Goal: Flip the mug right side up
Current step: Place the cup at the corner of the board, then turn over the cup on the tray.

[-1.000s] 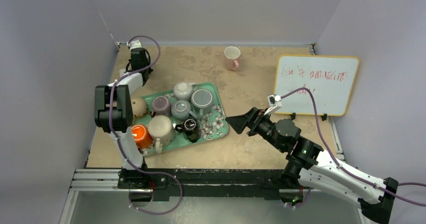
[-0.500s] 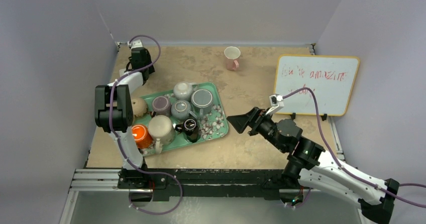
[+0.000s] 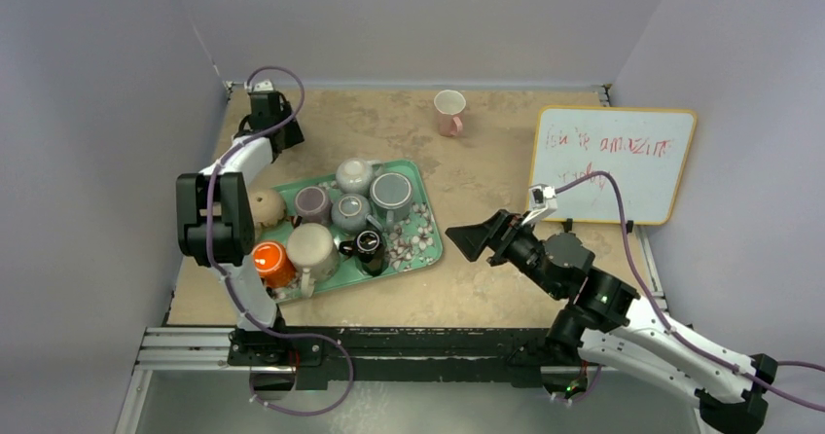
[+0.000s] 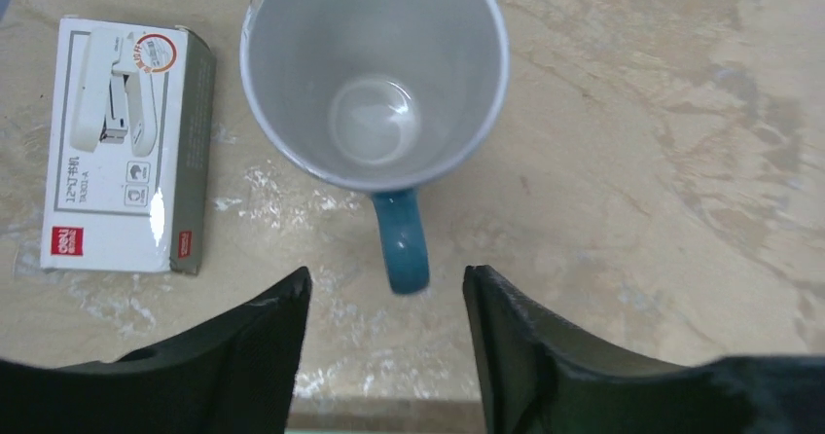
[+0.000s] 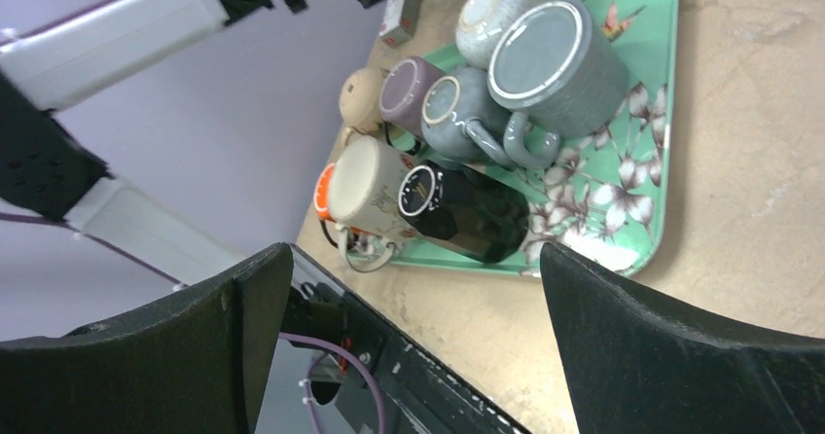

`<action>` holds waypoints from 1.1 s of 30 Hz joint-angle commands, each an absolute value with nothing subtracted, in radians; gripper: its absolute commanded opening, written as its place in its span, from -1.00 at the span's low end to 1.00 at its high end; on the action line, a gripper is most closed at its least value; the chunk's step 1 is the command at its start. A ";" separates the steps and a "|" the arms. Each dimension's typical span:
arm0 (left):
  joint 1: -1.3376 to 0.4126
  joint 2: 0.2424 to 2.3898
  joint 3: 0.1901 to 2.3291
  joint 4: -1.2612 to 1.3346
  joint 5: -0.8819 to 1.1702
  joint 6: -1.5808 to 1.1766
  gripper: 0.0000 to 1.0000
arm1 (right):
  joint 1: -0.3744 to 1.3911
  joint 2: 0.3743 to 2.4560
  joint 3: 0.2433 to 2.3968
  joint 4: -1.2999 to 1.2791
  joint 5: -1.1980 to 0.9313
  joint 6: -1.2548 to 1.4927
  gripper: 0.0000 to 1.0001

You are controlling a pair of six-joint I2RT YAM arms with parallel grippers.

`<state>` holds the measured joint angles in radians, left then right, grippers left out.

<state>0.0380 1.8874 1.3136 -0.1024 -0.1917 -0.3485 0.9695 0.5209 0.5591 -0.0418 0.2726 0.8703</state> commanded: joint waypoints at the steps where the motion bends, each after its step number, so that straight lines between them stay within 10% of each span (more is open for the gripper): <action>1: 0.039 1.755 1.387 -0.195 -0.130 -0.399 0.20 | 0.969 0.562 0.626 -0.109 0.301 0.867 0.98; 14: 0.037 1.409 1.422 -0.562 0.156 -0.397 0.43 | 0.969 0.809 0.737 -0.221 0.325 0.901 0.96; 33: 0.035 0.745 0.791 -0.524 0.560 -0.420 0.67 | 0.969 1.259 0.912 -0.050 0.275 0.814 0.15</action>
